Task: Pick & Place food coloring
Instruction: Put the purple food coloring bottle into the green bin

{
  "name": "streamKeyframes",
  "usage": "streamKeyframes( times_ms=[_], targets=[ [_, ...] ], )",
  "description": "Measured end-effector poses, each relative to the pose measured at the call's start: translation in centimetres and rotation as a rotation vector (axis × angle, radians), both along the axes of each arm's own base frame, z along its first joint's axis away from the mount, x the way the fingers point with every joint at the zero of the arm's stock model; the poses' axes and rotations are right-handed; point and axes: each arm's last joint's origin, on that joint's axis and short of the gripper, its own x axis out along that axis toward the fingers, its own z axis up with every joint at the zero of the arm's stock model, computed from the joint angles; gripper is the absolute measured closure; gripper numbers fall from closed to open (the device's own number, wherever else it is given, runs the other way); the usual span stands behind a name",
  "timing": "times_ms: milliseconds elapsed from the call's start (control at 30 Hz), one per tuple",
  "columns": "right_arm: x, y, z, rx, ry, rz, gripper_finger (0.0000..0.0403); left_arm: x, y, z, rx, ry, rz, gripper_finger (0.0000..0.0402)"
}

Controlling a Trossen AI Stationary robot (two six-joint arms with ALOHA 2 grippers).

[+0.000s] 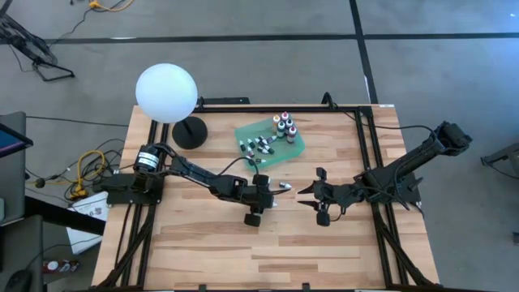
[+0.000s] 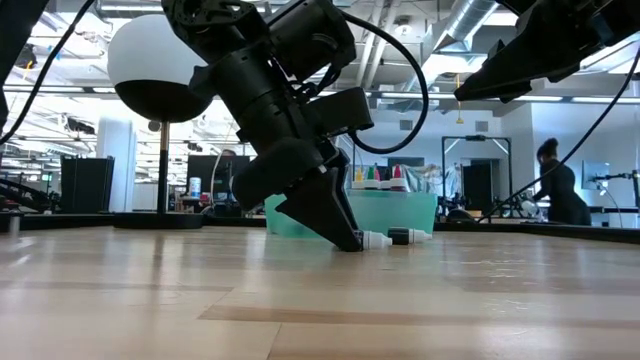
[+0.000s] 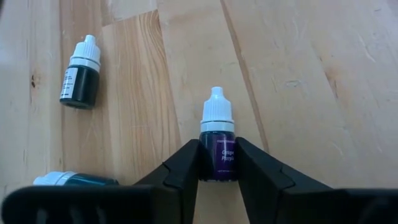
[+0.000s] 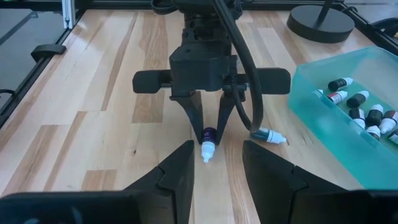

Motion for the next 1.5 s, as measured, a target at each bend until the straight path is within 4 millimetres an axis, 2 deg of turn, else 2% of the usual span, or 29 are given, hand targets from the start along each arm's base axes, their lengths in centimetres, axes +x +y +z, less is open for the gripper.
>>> streamKeyframes(
  times_ms=[200,400,533,833,1067,1300,1500],
  targets=[
    [0.0,0.0,0.0,-0.002,0.0,0.001,0.0276,0.0,-0.1,0.0,-0.005,-0.003,-0.004,0.0317],
    [0.0,0.0,0.0,-0.006,0.0,0.003,0.0276,-0.2,-0.1,1.2,-0.019,-0.022,-0.001,0.0318],
    [0.0,0.0,0.0,-0.007,0.0,0.004,0.0276,-0.9,-0.1,2.9,-0.013,-0.025,0.0,0.0318],
    [0.0,0.0,0.0,-0.009,0.0,0.003,0.0276,-2.2,0.8,8.6,0.131,-0.143,0.046,0.0319],
    [0.0,0.0,0.0,-0.009,-0.002,0.0,0.0276,-2.7,4.1,11.3,0.299,-0.209,0.164,0.0319],
    [0.0,-0.1,0.0,-0.019,-0.008,-0.019,0.0276,-2.8,9.1,10.9,0.301,-0.168,0.288,0.0319],
    [0.0,-0.1,0.0,-0.019,-0.007,-0.019,0.0276,-3.3,11.8,10.6,0.263,-0.13,0.371,0.0319]
  ],
)
